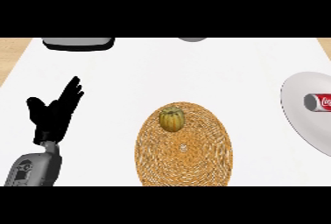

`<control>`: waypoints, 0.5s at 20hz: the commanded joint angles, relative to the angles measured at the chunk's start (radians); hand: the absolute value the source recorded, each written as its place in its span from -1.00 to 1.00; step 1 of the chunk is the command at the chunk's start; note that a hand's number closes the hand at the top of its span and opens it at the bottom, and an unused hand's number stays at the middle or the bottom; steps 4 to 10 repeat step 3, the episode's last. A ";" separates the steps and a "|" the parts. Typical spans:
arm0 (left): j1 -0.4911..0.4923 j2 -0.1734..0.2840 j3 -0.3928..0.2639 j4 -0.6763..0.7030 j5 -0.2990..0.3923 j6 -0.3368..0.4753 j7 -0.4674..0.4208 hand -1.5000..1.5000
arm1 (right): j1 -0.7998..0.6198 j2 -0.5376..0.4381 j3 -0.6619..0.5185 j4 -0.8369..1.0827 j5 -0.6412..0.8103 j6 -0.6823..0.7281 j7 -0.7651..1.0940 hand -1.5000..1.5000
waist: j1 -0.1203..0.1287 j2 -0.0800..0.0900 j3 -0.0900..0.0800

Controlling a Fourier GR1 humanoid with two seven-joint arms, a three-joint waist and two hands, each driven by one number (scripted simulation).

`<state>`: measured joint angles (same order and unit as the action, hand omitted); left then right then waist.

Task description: Pick the can from the placemat and place it in the plate

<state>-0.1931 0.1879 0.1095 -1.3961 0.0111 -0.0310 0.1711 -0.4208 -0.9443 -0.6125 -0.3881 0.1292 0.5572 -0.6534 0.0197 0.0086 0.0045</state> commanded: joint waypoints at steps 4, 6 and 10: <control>-0.017 -0.003 -0.007 -0.005 -0.022 0.018 0.005 0.00 | 0.016 -0.036 0.030 0.071 0.025 0.091 -0.152 -1.00 | 0.003 0.002 0.001; -0.017 -0.003 -0.007 -0.005 -0.022 0.018 0.005 0.00 | 0.016 -0.036 0.030 0.071 0.025 0.091 -0.152 -1.00 | 0.003 0.002 0.001; -0.017 -0.003 -0.007 -0.005 -0.022 0.018 0.005 0.00 | 0.016 -0.036 0.030 0.071 0.025 0.091 -0.152 -1.00 | 0.003 0.002 0.001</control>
